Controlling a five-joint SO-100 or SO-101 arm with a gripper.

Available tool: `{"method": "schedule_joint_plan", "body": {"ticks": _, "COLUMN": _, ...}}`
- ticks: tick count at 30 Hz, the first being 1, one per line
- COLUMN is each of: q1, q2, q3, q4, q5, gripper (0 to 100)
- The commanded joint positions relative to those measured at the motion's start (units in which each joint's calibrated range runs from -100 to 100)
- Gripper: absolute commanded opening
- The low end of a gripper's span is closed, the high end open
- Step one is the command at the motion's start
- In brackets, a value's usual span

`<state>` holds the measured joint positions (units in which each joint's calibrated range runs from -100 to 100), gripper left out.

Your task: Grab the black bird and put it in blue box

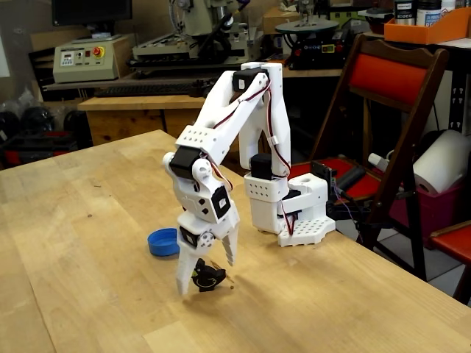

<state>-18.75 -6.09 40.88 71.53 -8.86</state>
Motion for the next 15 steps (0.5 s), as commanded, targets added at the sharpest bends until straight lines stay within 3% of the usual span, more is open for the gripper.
{"method": "schedule_joint_plan", "body": {"ticks": 1, "q1": 0.68, "q2": -0.28, "q3": -1.15, "q4": -0.07, "q5": 0.15, "gripper": 42}}
{"method": "schedule_joint_plan", "body": {"ticks": 15, "q1": 0.61, "q2": -0.28, "q3": -1.15, "q4": 0.25, "q5": -0.10, "gripper": 41}}
